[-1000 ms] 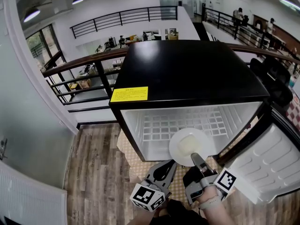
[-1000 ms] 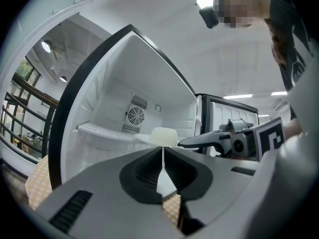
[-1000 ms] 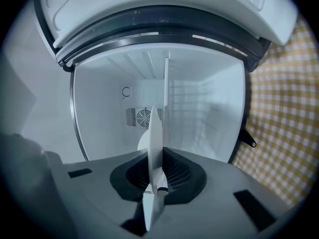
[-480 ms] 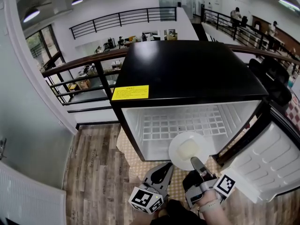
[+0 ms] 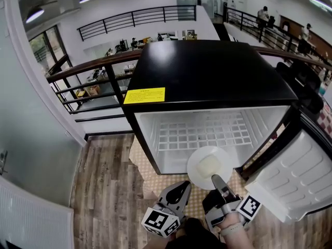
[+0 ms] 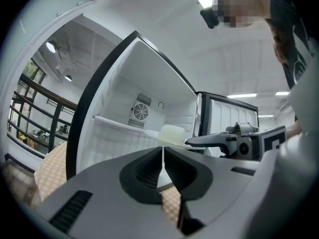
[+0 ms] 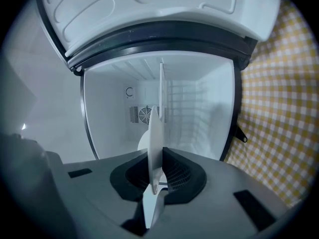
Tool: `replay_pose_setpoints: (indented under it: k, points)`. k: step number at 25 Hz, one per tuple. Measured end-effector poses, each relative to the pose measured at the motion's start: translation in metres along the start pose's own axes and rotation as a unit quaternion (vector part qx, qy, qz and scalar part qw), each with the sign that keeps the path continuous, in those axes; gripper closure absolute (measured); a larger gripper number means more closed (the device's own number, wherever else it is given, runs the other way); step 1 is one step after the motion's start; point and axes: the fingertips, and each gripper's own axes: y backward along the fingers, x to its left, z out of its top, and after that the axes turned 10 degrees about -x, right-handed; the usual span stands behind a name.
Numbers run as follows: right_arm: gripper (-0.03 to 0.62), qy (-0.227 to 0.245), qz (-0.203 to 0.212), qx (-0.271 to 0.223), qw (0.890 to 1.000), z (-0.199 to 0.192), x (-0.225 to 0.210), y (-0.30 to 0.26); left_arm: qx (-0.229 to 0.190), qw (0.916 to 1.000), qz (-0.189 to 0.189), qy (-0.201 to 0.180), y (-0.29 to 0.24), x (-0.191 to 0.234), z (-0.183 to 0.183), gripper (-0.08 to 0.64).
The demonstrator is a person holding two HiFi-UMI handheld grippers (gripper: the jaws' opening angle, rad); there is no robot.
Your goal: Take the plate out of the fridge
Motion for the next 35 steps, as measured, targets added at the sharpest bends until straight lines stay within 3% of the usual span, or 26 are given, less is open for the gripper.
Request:
replay_pose_setpoints:
  k: [35]
  points:
    - [0.540,-0.013,-0.029,-0.007,0.999,-0.015,-0.044,0.048,0.009,0.9999,0.005,0.002,0.041,-0.014,-0.021,0.541]
